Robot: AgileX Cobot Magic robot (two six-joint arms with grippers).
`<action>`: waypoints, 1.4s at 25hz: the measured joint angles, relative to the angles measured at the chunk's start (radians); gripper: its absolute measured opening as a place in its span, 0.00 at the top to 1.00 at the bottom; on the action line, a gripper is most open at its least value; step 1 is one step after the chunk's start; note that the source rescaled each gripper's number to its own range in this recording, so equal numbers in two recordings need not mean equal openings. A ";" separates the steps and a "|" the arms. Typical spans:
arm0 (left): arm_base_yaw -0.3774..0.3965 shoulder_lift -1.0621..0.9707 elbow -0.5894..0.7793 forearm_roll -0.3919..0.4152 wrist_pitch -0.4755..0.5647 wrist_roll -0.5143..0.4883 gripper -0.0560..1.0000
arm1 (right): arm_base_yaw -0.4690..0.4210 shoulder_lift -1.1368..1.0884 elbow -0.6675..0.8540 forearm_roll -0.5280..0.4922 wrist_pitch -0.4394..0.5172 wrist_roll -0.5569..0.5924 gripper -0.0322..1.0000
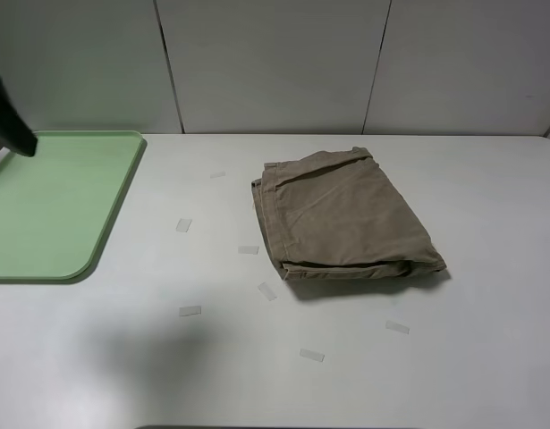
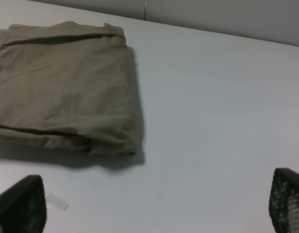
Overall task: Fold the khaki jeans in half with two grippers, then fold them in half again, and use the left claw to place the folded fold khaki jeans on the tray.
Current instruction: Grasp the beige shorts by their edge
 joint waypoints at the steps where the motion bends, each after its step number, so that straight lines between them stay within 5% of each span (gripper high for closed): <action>1: -0.034 0.039 -0.005 -0.002 -0.032 -0.008 0.09 | 0.000 0.000 0.000 0.000 0.000 0.000 0.00; 10: -0.328 0.349 -0.079 -0.012 -0.288 -0.152 0.09 | 0.000 0.000 0.000 0.000 0.000 0.000 0.00; 17: -0.482 0.566 -0.134 -0.016 -0.468 -0.217 0.09 | 0.000 0.000 0.001 -0.005 0.000 0.000 0.00; 26: -0.590 0.778 -0.201 -0.019 -0.670 -0.307 0.09 | 0.000 0.000 0.001 0.000 0.000 0.000 0.00; 35: -0.626 0.930 -0.261 -0.019 -0.754 -0.359 0.09 | 0.000 0.000 0.001 0.000 0.000 0.000 0.00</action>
